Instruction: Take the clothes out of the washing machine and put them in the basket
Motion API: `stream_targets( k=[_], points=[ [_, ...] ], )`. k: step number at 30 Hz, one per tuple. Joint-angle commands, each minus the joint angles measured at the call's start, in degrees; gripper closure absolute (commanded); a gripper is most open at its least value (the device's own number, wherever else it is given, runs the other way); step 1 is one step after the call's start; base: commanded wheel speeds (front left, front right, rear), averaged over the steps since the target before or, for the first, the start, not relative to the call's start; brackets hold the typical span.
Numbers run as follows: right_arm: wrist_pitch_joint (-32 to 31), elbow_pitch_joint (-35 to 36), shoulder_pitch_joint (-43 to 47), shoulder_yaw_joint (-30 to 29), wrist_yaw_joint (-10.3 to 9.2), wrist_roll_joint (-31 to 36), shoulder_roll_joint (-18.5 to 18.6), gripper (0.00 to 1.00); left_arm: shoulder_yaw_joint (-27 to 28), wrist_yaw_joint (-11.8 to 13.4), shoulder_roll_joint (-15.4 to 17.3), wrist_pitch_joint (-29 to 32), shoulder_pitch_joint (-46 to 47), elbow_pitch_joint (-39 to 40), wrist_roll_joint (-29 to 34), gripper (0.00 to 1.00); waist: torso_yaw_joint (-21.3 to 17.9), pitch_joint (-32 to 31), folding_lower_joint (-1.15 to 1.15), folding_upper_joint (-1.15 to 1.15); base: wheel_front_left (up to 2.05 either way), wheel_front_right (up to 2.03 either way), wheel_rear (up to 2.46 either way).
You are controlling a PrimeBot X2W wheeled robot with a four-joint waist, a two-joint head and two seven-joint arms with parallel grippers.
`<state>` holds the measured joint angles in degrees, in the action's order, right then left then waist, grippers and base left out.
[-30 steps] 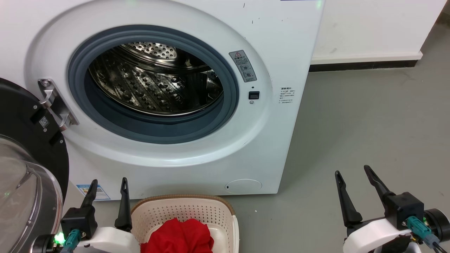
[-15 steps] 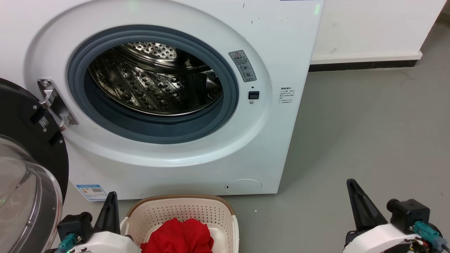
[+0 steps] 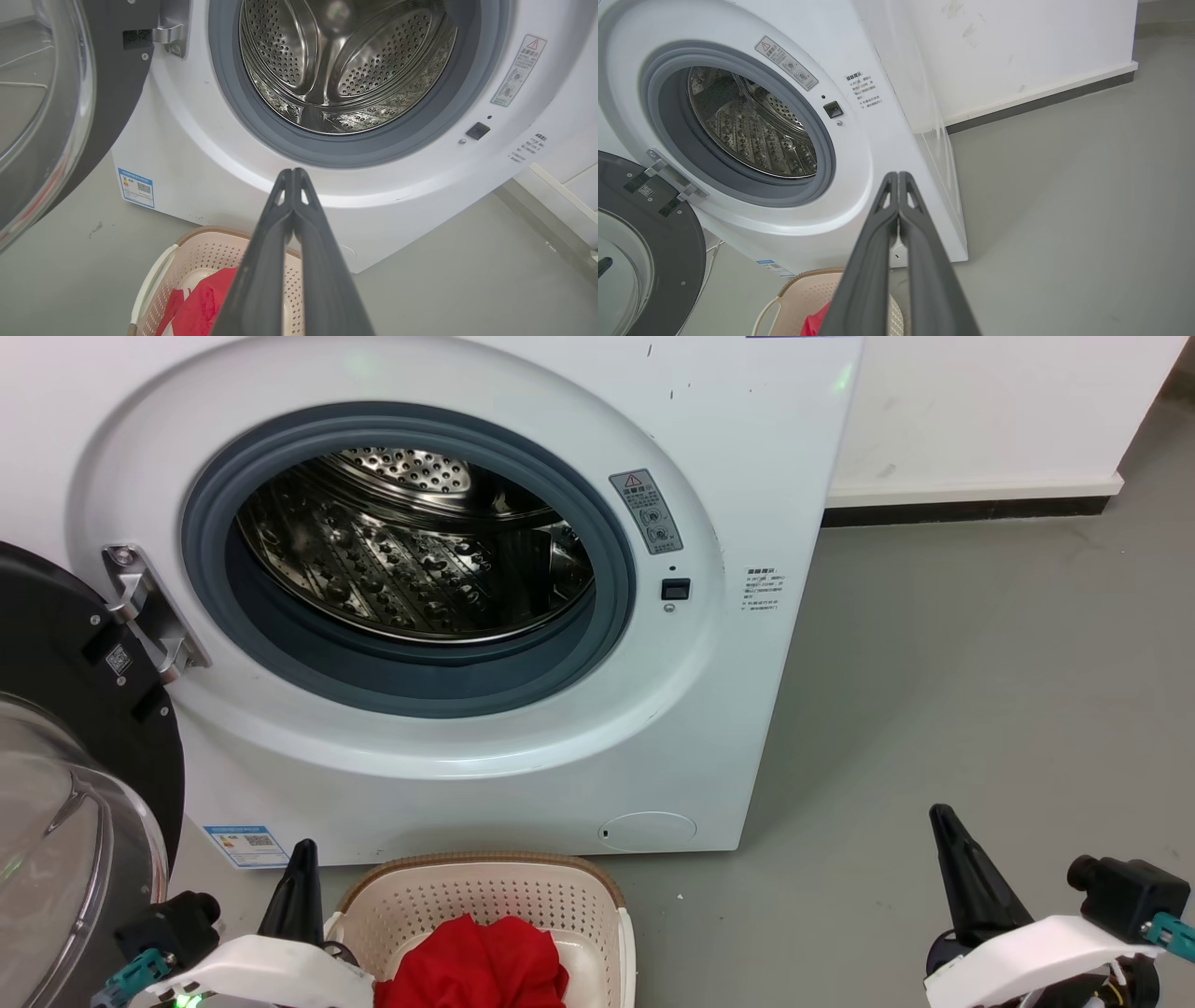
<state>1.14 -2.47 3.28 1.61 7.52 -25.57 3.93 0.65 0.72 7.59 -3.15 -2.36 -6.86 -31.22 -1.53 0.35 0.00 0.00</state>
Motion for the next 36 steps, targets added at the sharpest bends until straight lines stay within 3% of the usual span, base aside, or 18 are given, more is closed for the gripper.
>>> stream_targets(
  k=[1, 36],
  points=[
    [-0.1, 0.4, -1.9, -0.1, -0.01, -2.1, 0.4, 1.0, 0.4, -0.3, 0.1, 0.2, 1.6, 0.5, -1.7, 1.0, 0.0, 0.0, 0.0, 0.0, 0.0, 0.0, 0.0],
    [-2.1, -4.9, -5.4, -1.9, -0.02, -32.9, 1.2, 1.0, 2.9, -4.0, -2.1, 4.5, 5.0, -2.9, -28.6, 1.0, 0.5, -0.1, 0.0, 0.0, 0.0, 0.0, 0.0]
  ],
)
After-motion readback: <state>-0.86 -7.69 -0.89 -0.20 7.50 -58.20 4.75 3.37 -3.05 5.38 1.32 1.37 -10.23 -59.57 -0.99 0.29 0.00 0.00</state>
